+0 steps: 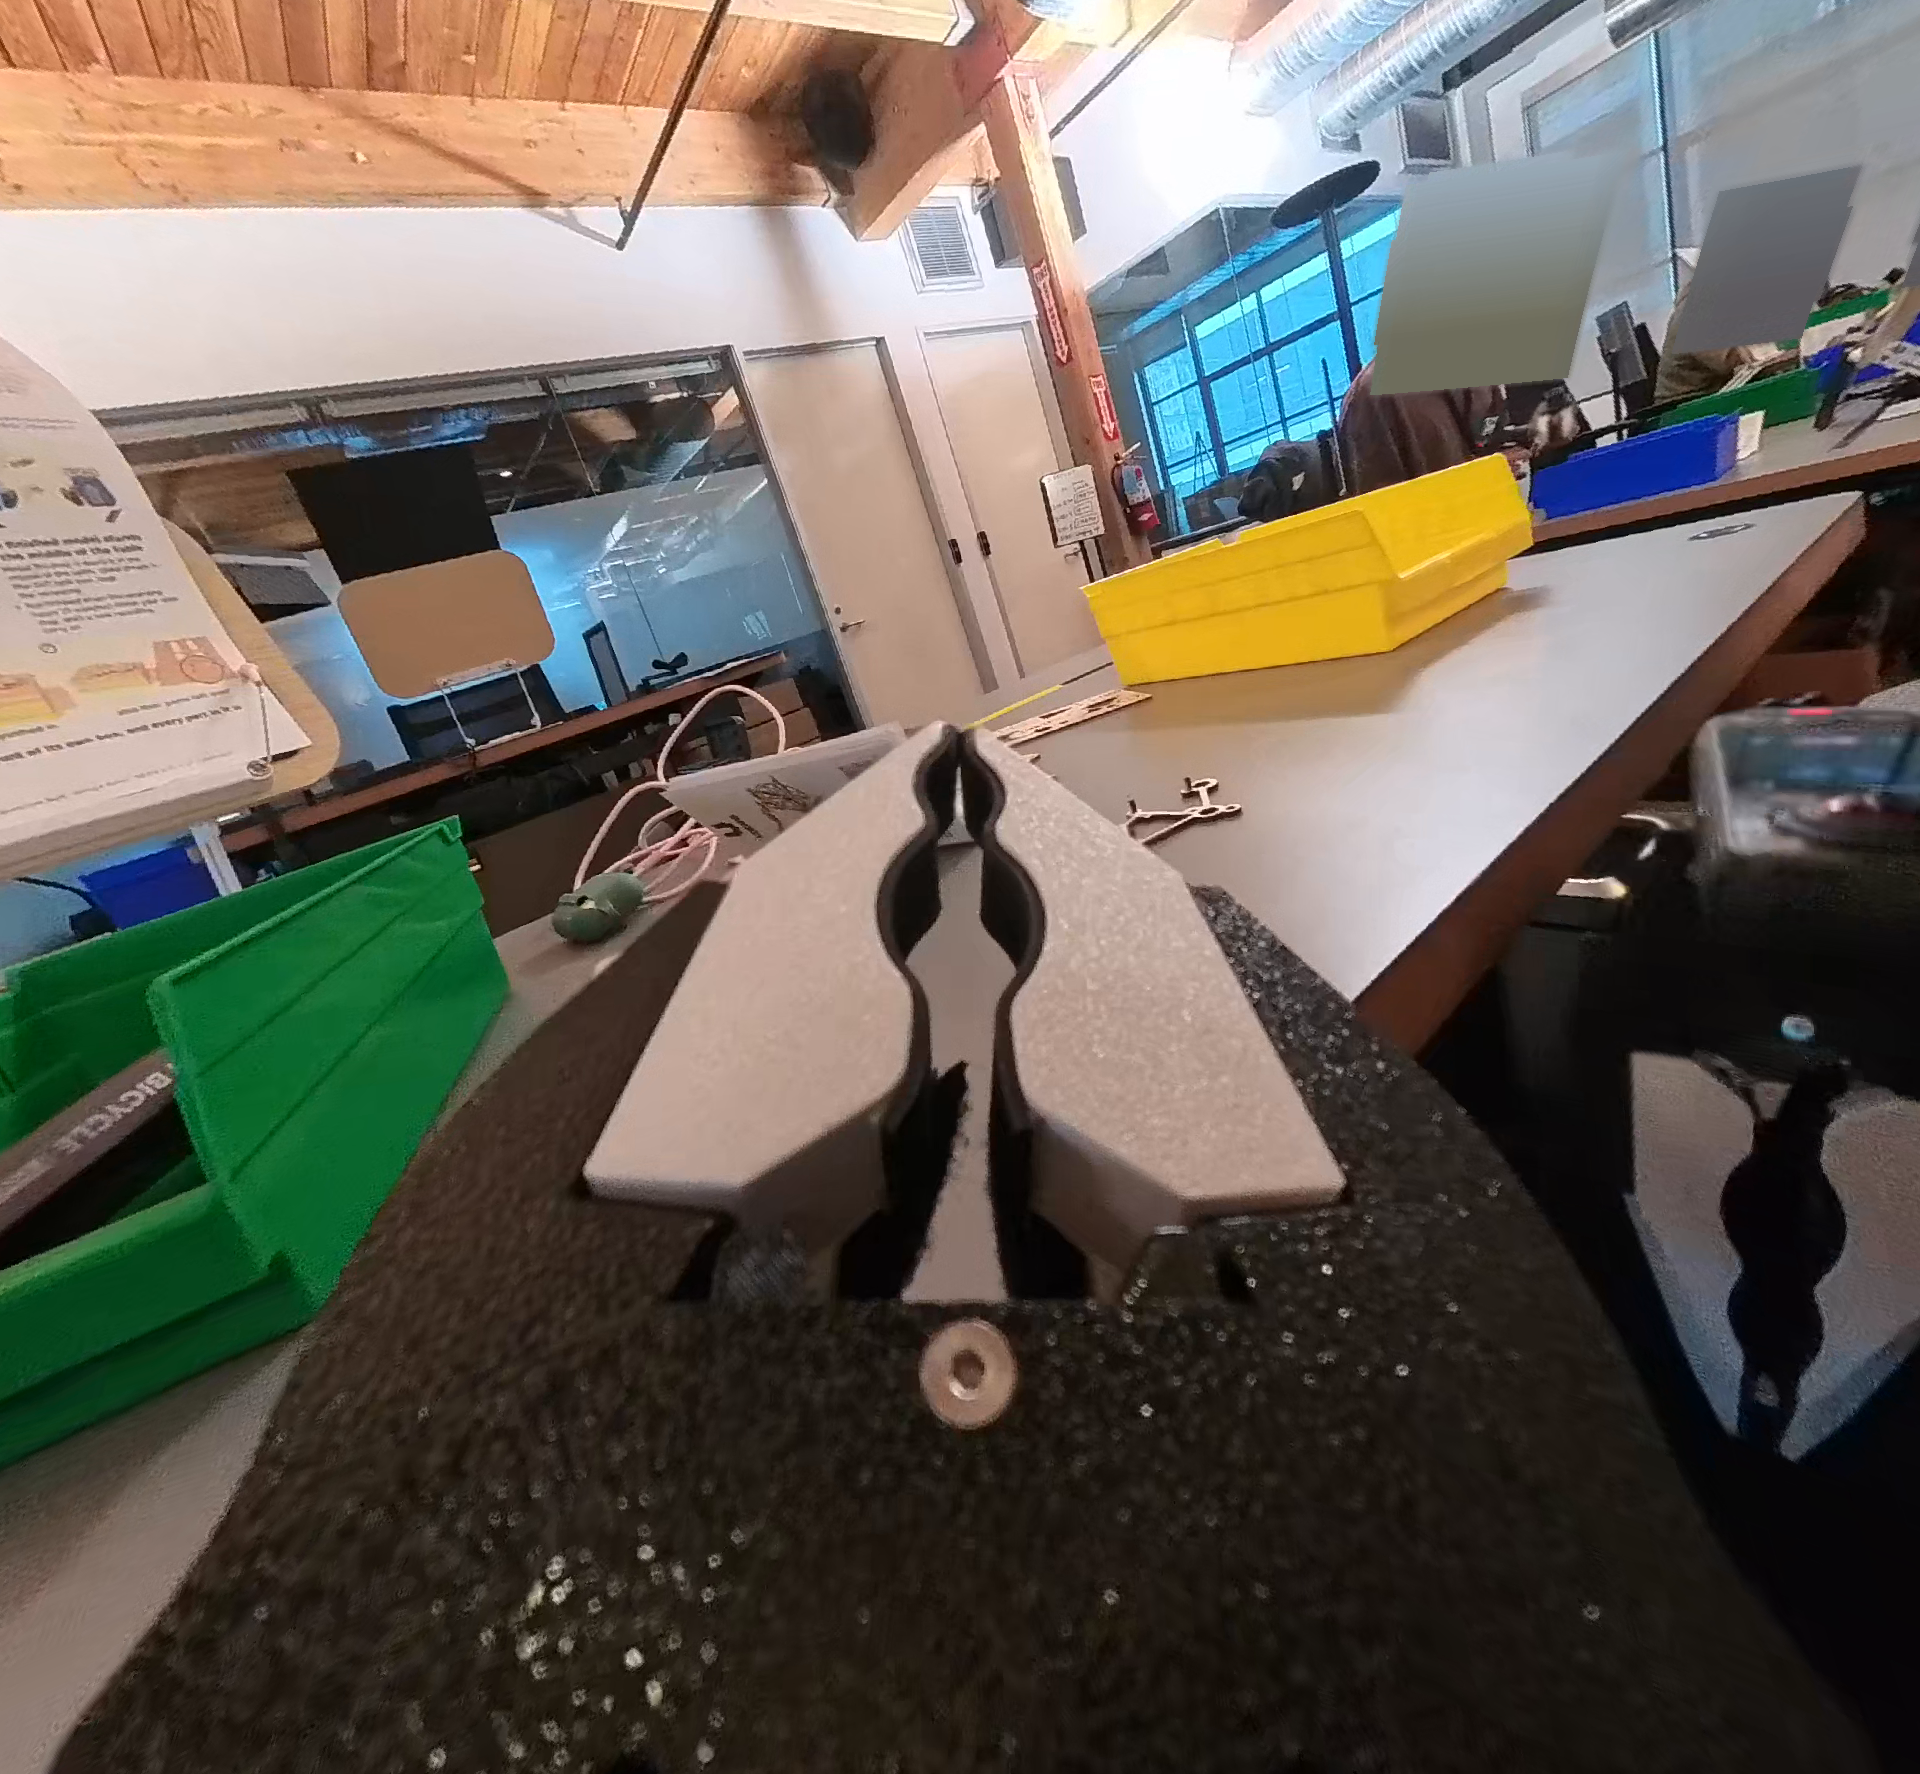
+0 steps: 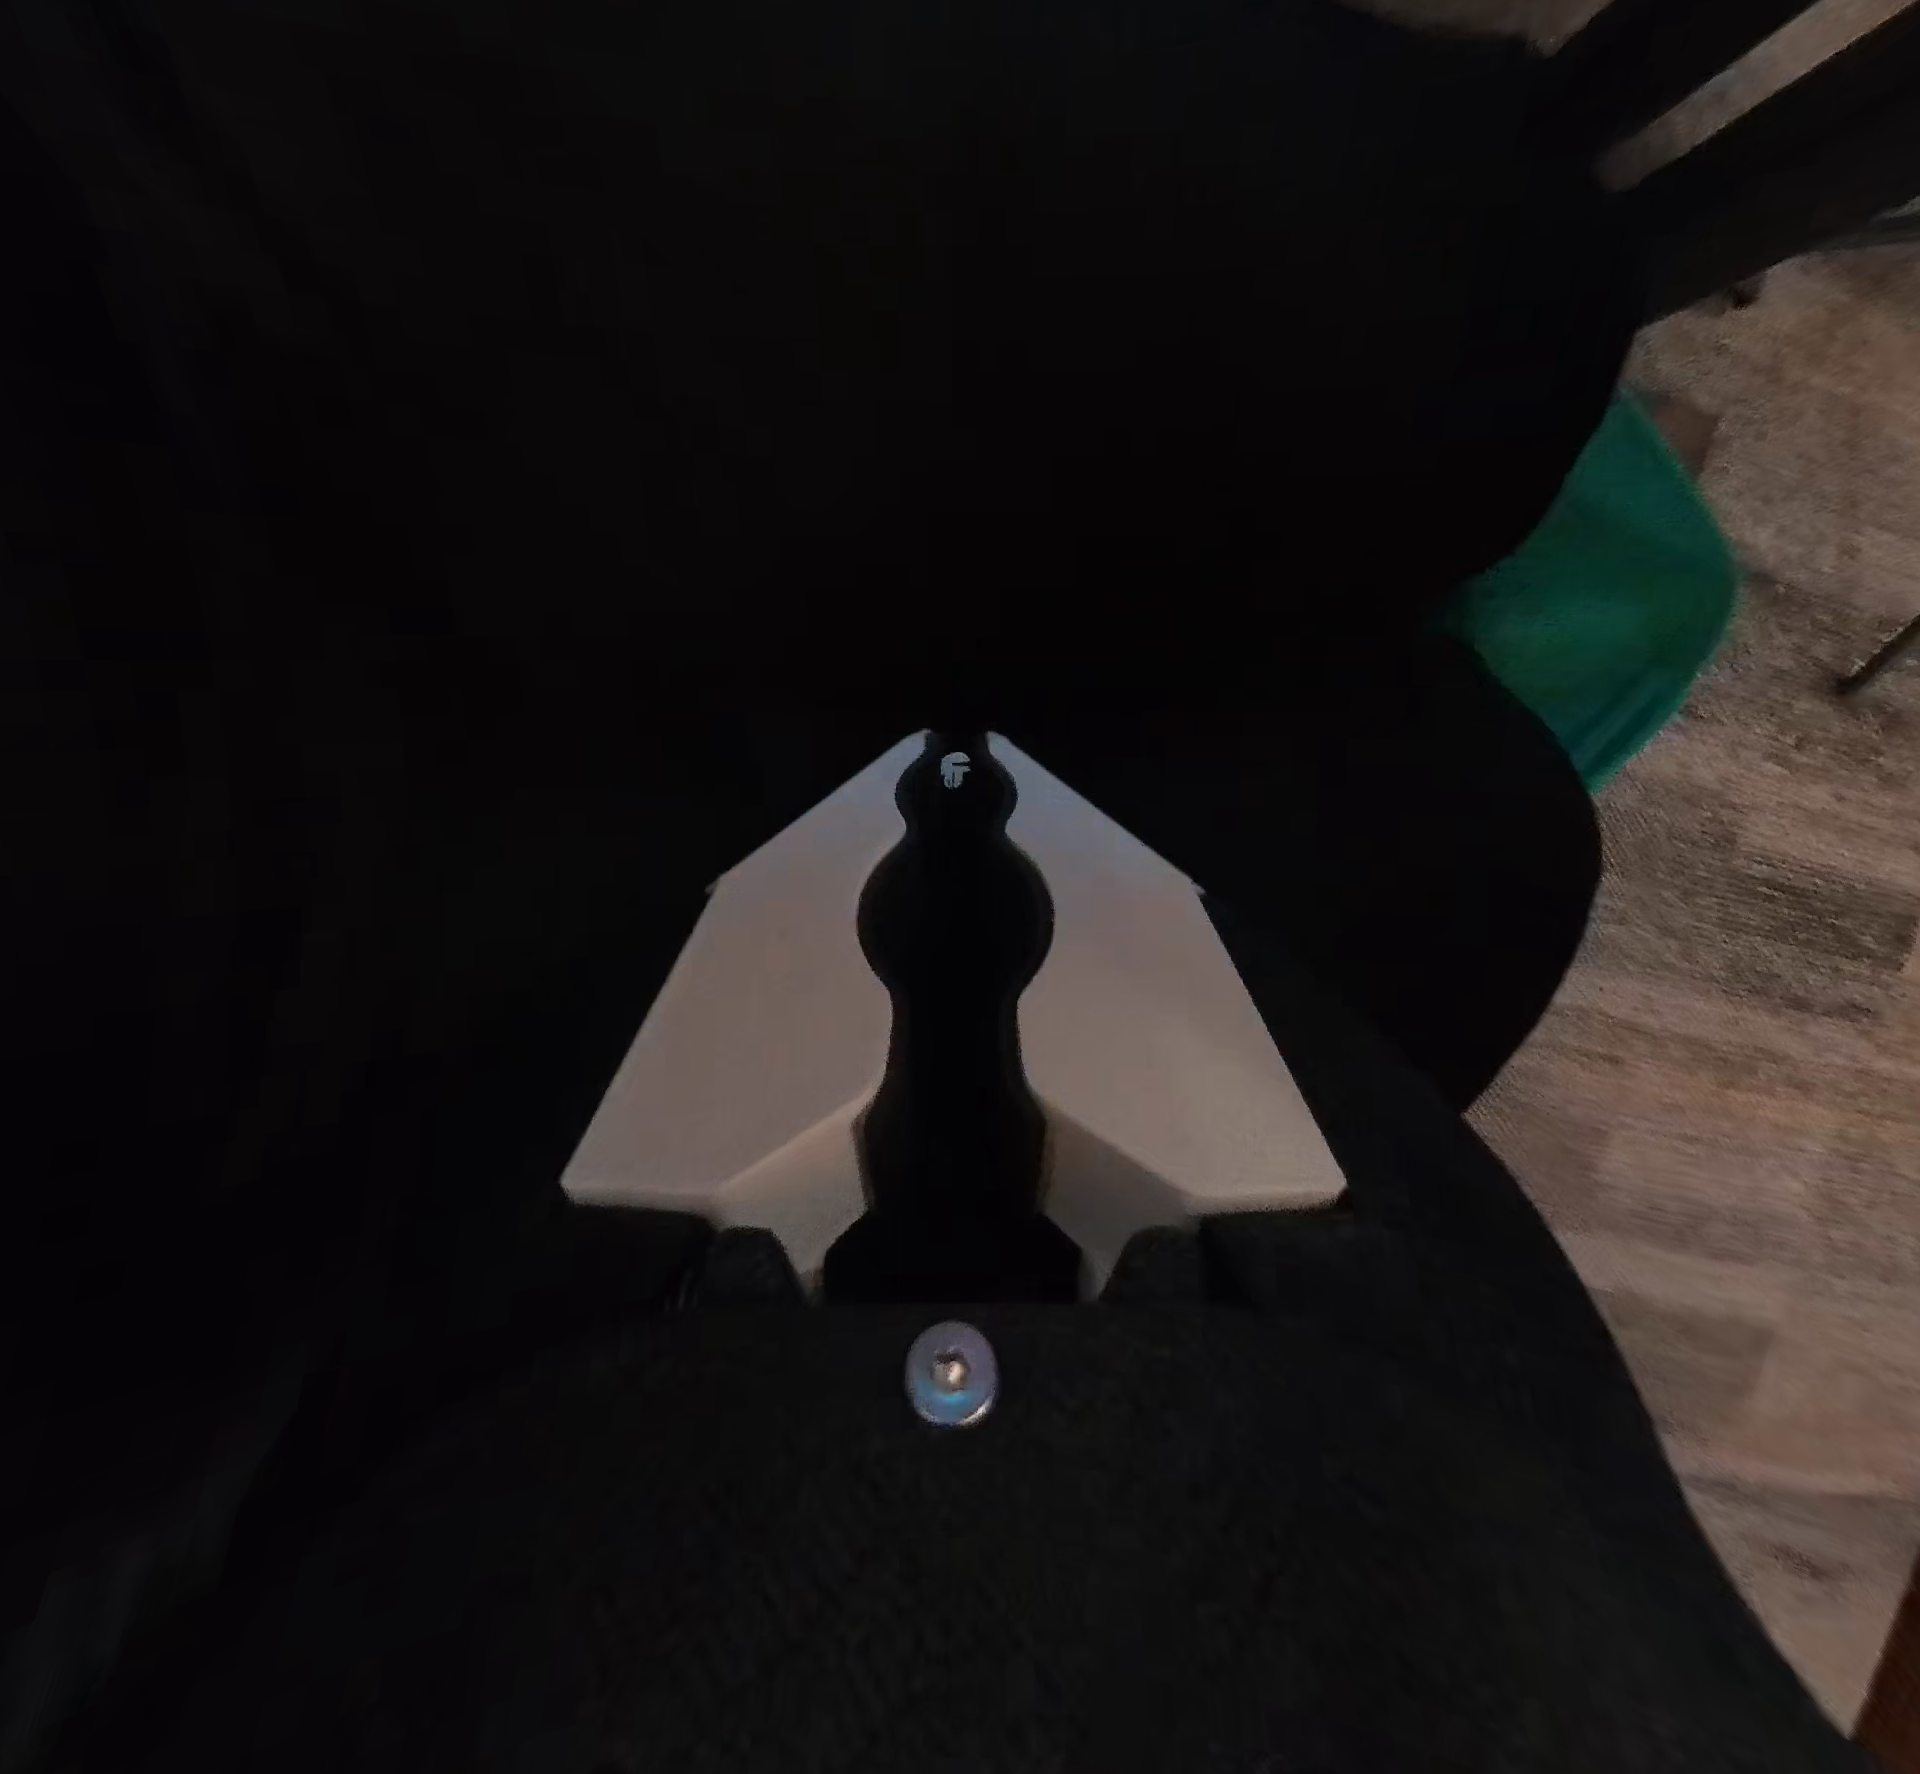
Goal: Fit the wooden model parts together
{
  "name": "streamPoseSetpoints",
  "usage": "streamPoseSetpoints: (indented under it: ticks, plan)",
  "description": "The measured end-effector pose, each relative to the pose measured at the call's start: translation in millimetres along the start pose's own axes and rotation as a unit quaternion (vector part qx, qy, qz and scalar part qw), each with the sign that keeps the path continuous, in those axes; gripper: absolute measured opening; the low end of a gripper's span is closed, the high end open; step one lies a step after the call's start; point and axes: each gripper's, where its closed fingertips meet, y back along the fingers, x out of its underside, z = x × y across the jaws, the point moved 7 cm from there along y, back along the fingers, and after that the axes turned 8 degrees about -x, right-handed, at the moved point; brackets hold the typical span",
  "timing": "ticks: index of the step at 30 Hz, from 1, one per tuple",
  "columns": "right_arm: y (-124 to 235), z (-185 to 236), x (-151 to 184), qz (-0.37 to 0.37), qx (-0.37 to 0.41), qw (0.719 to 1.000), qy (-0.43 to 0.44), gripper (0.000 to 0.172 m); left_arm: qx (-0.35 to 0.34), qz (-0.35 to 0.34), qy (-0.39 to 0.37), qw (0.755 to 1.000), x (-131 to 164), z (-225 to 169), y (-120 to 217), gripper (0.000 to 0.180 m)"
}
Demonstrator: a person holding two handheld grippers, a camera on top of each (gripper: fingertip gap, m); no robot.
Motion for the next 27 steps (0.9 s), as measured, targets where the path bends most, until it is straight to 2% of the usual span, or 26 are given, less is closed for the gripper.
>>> streamPoseSetpoints:
  ticks: [6,8,11,13,16,18,21,24,27]
  plan:
    - [39.9,13.9,-19.1,-0.132,0.049,0.99,0.005,0.004,0.011,0.013,-0.001,1.0,5.9,-5.8,-2.4,0.0]
    - [72.0,14.1,-34.9,-0.174,0.089,0.981,0.017,0.004,0.013,0.018,-0.002,1.0,8.4,-6.9,-2.3,0.0]
    - [140.7,-5.6,-43.1,-0.208,0.198,0.957,0.037,0.004,0.017,0.024,-0.002,1.0,11.7,-8.1,-2.3,0.0]
    - [186.3,-30.9,-25.7,-0.204,0.269,0.941,0.021,0.003,0.023,0.028,-0.003,0.999,13.8,-10.7,-3.4,0.0]
    - [223.1,-74.3,29.3,-0.16,0.3,0.94,-0.021,0.003,0.039,0.037,-0.012,0.998,17.2,-19.2,-7.2,0.0]
    - [228.5,-98.4,64.6,-0.142,0.285,0.947,-0.048,0.003,0.052,0.04,-0.022,0.998,16.9,-27.1,-11.0,0.0]
    - [226.5,-125.0,93.4,-0.152,0.244,0.955,-0.078,0.003,0.069,0.033,-0.043,0.996,7.6,-39.5,-19.3,0.0]
    - [224.5,-147.7,108.6,-0.164,0.222,0.958,-0.078,0.003,0.058,0.055,-0.068,0.994,-2.4,-46.1,-35.5,0.0]
    - [221.0,-167.2,116.0,-0.173,0.185,0.964,-0.082,0.004,0.082,0.074,-0.034,0.993,-13.5,-50.9,-57.7,0.0]
